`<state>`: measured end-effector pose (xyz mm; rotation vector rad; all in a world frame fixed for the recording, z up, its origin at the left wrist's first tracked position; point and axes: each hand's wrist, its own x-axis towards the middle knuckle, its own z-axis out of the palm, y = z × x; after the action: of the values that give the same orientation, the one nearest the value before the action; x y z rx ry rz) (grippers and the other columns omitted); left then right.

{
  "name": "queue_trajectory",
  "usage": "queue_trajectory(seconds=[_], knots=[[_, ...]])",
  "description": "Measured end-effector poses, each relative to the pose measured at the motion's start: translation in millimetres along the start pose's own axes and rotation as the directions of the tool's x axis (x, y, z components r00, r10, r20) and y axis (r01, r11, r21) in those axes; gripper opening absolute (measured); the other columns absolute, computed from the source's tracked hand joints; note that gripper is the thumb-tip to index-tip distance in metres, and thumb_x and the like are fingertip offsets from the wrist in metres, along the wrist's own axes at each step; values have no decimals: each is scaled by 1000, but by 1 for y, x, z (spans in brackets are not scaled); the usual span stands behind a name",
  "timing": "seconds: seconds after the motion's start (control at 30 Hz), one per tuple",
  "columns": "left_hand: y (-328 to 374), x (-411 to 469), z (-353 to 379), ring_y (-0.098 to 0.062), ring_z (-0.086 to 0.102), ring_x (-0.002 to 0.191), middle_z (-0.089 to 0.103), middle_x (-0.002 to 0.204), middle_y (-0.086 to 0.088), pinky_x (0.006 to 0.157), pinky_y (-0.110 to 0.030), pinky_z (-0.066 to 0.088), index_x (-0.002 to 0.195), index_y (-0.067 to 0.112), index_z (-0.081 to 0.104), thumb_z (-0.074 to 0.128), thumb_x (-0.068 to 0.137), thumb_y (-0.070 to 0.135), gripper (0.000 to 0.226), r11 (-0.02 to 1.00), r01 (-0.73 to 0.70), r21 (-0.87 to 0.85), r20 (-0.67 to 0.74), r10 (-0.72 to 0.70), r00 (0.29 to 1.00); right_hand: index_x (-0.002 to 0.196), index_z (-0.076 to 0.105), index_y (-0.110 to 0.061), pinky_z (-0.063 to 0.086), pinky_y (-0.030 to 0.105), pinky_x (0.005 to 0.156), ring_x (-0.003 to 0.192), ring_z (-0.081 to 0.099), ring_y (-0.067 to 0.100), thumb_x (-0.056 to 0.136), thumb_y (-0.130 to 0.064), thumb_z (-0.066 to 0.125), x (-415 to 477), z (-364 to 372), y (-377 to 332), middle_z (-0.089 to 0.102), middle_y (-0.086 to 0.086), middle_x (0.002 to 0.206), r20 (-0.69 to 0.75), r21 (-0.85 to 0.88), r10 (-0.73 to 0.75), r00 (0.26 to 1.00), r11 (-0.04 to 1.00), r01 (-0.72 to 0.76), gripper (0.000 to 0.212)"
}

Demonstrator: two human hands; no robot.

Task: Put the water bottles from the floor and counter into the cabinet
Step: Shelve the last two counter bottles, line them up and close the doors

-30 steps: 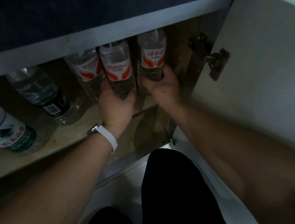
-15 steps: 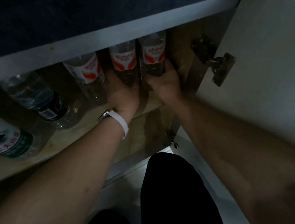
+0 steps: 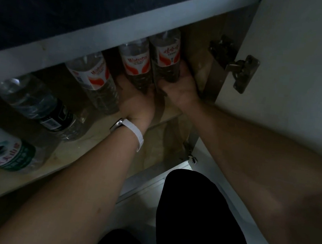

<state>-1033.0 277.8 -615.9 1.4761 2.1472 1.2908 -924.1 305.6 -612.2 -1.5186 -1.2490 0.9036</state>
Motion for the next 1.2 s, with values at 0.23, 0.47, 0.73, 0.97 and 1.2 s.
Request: queue_trajectory(seconds=[0.23,0.47,0.73,0.97,1.2], knots=[[-9,-1,-11,-33,37,142,33,158,-13,113,-36,30,157,14,17,62,93,38,82,1000,7,9,263,-9,965,150,31,-19,33,19,101,136,42,20,79,-30,79,-6,0,-1,46,4,148,14,-25,-14,1000,1000,15,86],[-30,-26,-50,-12,57,118,58,127,13,96,-27,46,138,34,44,64,86,19,57,957,-15,-291,360,124,925,141,42,-21,41,26,104,125,48,9,74,-26,84,-42,-3,-2,54,-2,137,-44,25,-53,998,998,55,79],[-80,-52,-110,-3,49,117,50,128,13,97,-20,40,122,41,48,67,90,17,45,937,115,-329,233,-38,972,127,53,-25,48,31,94,108,54,8,81,-27,76,-80,24,-3,56,-12,114,-56,-93,-127,990,988,121,52],[-96,-61,-141,-8,42,119,40,134,-1,93,-3,31,135,14,45,67,84,7,56,957,68,-281,-40,-83,996,142,39,-25,38,22,94,123,48,8,86,-35,71,-104,67,-29,51,-5,138,155,-175,-173,973,964,199,65],[-108,-39,-141,-22,36,138,33,149,-10,107,-17,23,152,10,28,75,82,9,84,942,120,-313,-76,-151,986,146,33,-18,43,29,100,122,52,14,79,-24,77,-100,113,-40,53,-1,136,186,-109,-202,962,968,225,81]])
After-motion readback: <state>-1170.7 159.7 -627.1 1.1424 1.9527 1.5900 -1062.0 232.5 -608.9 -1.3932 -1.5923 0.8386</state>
